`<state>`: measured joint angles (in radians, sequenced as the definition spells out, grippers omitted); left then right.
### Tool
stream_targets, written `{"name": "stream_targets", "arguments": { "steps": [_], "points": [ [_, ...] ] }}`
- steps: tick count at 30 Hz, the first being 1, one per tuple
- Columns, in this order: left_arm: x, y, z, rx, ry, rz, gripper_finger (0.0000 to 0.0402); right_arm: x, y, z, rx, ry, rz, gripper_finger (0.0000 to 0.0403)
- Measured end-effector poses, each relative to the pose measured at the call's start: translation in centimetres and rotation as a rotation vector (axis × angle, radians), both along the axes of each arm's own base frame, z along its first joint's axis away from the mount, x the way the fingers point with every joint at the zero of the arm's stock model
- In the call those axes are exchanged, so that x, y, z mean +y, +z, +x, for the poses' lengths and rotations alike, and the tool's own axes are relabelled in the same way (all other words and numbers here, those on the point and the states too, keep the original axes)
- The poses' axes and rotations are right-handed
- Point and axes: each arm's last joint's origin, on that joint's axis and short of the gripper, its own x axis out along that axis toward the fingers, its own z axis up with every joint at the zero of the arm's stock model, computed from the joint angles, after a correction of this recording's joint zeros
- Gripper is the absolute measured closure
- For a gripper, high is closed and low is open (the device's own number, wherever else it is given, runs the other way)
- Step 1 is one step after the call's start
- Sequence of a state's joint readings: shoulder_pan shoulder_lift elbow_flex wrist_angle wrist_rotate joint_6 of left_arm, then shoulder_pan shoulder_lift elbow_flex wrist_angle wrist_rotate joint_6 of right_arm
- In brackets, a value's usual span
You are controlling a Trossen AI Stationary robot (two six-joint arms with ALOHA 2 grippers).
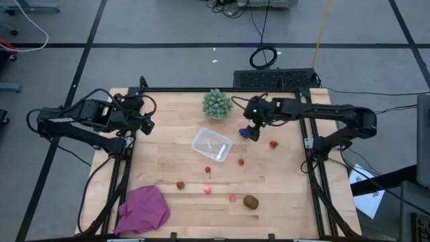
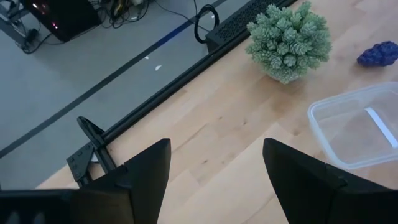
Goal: Pick and placing Produce into tupperware
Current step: Put the grape into the transparent bin
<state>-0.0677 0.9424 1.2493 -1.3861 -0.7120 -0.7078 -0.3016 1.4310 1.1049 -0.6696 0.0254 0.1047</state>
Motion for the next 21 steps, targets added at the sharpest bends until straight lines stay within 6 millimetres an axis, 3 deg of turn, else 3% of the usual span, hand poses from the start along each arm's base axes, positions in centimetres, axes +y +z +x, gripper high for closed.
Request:
{"name": "stream_targets", "arguments": {
  "steps": [7,21],
  "points": [
    [0.0,0.0,0.0,0.000,0.000,0.001,0.0144,-0.4,-2.8,1.3,0.108,0.044,0.011,0.0078],
    [0.0,0.0,0.0,0.001,0.002,0.006,0.0144,-1.9,-5.5,2.0,0.187,0.026,0.033,0.0078]
  ]
}}
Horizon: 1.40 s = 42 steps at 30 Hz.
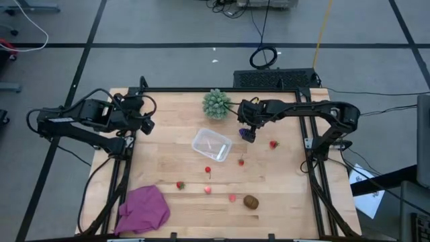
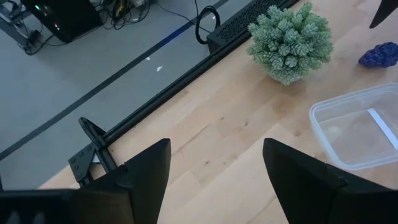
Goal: Pick and placing Produce into tupperware
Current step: Put the grape into the transparent bin
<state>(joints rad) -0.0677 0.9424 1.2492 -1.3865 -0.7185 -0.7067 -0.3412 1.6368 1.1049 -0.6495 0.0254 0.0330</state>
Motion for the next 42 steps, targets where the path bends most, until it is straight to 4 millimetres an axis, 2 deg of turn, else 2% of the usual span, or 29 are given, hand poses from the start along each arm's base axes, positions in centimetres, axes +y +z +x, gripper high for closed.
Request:
{"name": "stream_targets", "arguments": {
  "steps": [8,28,42],
  "points": [
    [0.0,0.0,0.0,0.003,-0.004,0.002,0.0144,0.0,-0.3,0.6,-0.052,0.016,0.042,0.0078],
    [0.0,0.0,0.0,0.011,-0.012,0.006,0.0144,0.3,-0.3,0.6,-0.039,-0.004,0.061,0.0078],
    [0.0,0.0,0.0,0.011,-0.013,0.006,0.0144,0.1,-3.7,1.3,0.059,0.024,0.107,0.0078]
  ]
}}
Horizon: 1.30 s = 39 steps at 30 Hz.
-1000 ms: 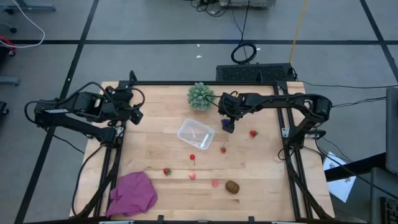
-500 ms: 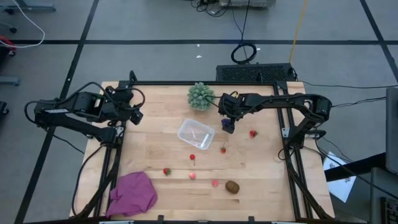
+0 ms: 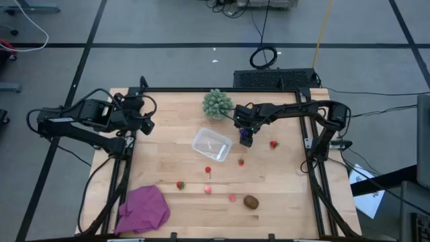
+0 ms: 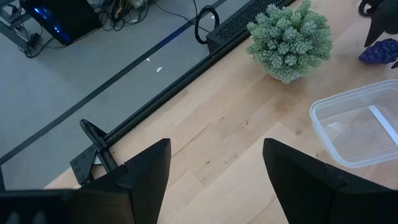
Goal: Pick and placing Produce into tupperware
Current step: Put the grape into the transparent bin
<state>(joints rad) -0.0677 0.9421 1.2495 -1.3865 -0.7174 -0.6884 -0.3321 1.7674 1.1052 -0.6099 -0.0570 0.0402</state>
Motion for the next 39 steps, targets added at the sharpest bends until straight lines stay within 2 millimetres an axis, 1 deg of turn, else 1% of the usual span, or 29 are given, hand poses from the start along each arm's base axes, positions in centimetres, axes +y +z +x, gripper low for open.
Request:
{"name": "stream_targets", "arguments": {
  "steps": [4,7,11,16,30,33,39],
  "points": [
    [0.00,0.00,0.00,0.000,0.000,0.000,0.0144,-0.04,-1.03,0.15,0.032,0.003,0.010,0.0078],
    [0.00,0.00,0.00,0.001,-0.001,0.000,0.0144,-0.08,-1.26,0.24,0.035,0.013,0.006,0.0078],
    [0.00,0.00,0.00,0.001,-0.001,0.000,0.0144,-0.09,-1.13,0.28,0.022,0.021,0.000,0.0078],
    [0.00,-0.01,0.01,0.001,-0.001,0.000,0.0144,-0.23,-0.54,0.74,-0.043,0.026,-0.023,0.0078],
    [0.00,-0.01,0.01,-0.002,0.002,-0.002,0.0144,-0.16,-0.60,0.54,-0.023,0.024,-0.015,0.0079],
    [0.00,0.00,0.01,-0.002,0.002,-0.002,0.0144,-0.14,-0.61,0.49,-0.018,0.022,-0.013,0.0091],
    [0.00,0.00,0.02,-0.003,0.002,-0.002,0.0144,-0.13,-0.61,0.48,-0.016,0.022,-0.013,0.0134]
  ]
}}
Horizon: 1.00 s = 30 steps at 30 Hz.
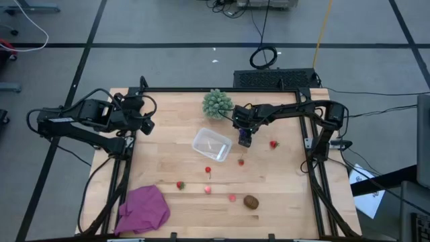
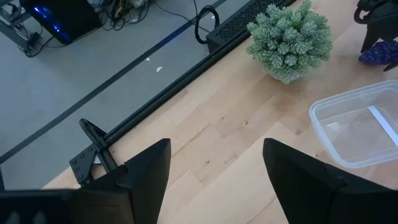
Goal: Pick and placing Produce into tupperware
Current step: Put the grape into the transparent bin
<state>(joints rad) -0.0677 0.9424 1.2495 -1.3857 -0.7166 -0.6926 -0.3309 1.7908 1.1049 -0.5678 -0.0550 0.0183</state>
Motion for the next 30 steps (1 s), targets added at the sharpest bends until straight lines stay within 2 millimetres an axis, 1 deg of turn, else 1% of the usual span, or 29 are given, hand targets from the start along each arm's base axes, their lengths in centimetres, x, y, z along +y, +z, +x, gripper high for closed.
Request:
{"name": "stream_targets", "arguments": {
  "steps": [9,16,19,22,26,28,30],
  "points": [
    [0.0,0.0,0.0,0.000,0.000,0.000,0.0144,0.0,0.0,0.0,0.000,0.000,-0.001,0.0187],
    [0.0,0.0,0.0,0.000,0.000,-0.001,0.0144,0.0,0.0,0.0,0.000,0.003,-0.001,0.0190],
    [0.0,0.0,0.0,-0.001,0.001,-0.001,0.0144,0.1,0.4,-0.2,0.005,0.010,-0.002,0.0189],
    [0.0,0.0,0.0,-0.002,0.001,-0.001,0.0144,0.2,1.6,-0.5,-0.023,0.014,-0.013,0.0189],
    [0.0,0.0,0.0,-0.007,0.003,-0.002,0.0144,0.5,4.0,-1.1,-0.100,0.014,-0.039,0.0189],
    [0.0,0.0,0.0,-0.008,0.003,-0.003,0.0144,1.0,5.5,-1.0,-0.177,0.022,-0.060,0.0188],
    [0.0,0.0,0.1,-0.011,0.003,-0.003,0.0144,1.9,6.9,-0.7,-0.268,0.050,-0.084,0.0188]
  ]
}}
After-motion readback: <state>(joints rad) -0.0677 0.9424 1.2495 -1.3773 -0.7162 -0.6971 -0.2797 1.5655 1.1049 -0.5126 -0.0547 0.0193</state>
